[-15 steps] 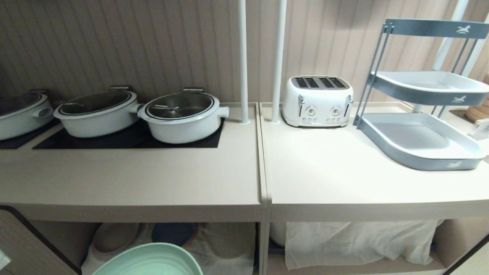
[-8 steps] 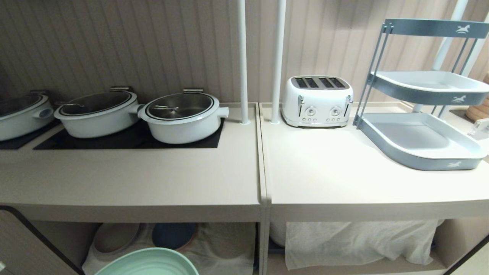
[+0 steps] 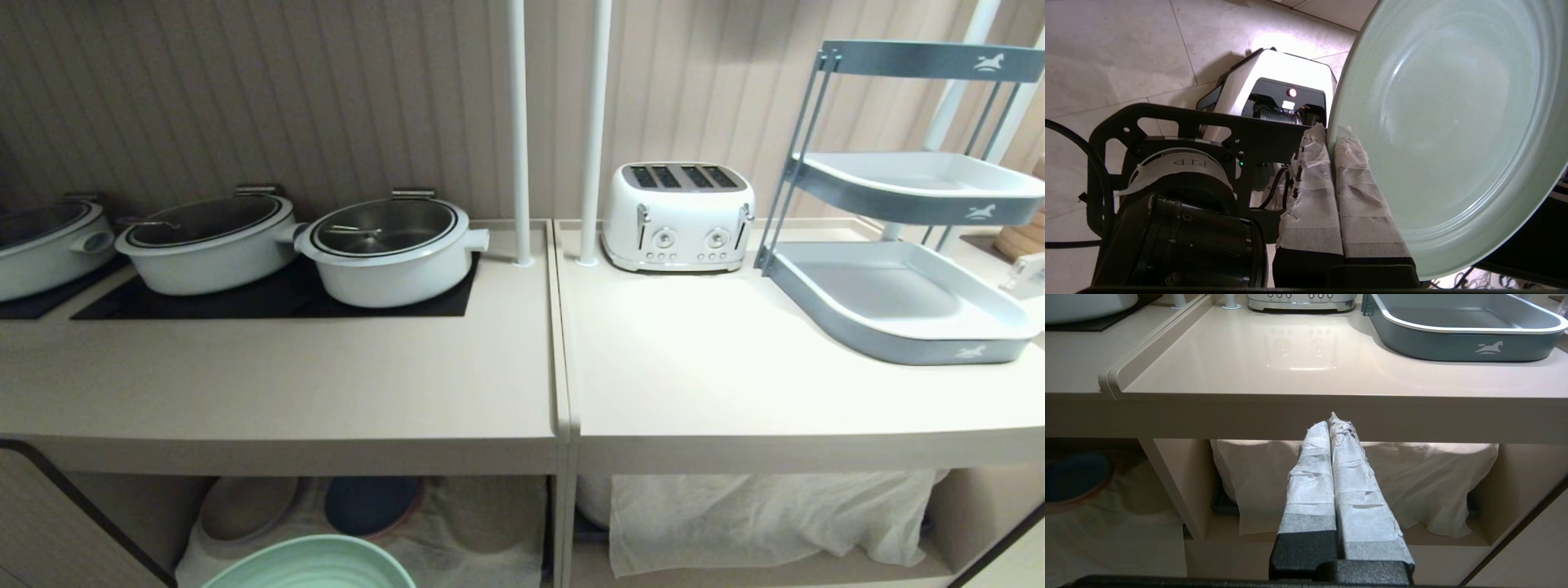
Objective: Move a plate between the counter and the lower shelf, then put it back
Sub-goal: Put the plate in the cupboard
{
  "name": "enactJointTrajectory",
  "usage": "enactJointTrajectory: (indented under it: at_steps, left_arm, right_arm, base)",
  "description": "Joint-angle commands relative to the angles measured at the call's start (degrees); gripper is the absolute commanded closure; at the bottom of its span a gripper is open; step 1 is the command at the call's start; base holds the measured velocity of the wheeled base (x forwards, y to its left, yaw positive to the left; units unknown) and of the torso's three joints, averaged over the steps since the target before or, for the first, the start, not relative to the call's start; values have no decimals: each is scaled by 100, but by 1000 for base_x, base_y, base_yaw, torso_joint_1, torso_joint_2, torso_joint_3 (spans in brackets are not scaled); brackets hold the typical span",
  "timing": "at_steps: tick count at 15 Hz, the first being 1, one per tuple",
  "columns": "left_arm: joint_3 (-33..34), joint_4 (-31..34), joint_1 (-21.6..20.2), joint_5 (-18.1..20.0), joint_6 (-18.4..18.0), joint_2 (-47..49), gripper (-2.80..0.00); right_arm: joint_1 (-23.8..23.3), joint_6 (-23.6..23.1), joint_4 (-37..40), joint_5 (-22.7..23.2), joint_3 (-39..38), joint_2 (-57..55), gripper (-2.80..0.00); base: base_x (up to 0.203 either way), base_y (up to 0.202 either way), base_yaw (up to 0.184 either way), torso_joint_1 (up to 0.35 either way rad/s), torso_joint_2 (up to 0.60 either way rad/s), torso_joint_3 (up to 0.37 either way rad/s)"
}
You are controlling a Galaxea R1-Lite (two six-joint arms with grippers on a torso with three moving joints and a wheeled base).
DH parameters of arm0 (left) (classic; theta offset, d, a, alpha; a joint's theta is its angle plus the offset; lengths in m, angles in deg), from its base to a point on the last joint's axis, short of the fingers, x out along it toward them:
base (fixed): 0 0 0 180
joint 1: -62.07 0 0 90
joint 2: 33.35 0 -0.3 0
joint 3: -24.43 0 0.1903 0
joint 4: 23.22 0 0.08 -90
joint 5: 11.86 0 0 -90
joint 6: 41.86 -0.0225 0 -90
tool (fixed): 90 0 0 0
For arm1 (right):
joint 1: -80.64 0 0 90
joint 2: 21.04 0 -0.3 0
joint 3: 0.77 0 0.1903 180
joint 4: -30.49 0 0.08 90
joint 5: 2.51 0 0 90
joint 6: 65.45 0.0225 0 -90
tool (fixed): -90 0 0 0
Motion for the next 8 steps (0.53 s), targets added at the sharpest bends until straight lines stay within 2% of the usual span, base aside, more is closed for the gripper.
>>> enactJointTrajectory:
  at_steps: [1, 8]
  left_arm:
    - [-8, 24, -2, 6, 0, -21, 0]
    - [-8, 24, 33, 14, 0, -21, 0]
  right_arm:
    - [0, -1, -1, 0, 0, 0, 0]
    - [0, -1, -1, 0, 0, 0, 0]
  base:
    - [0, 0, 0, 0, 0, 0]
    - [0, 0, 0, 0, 0, 0]
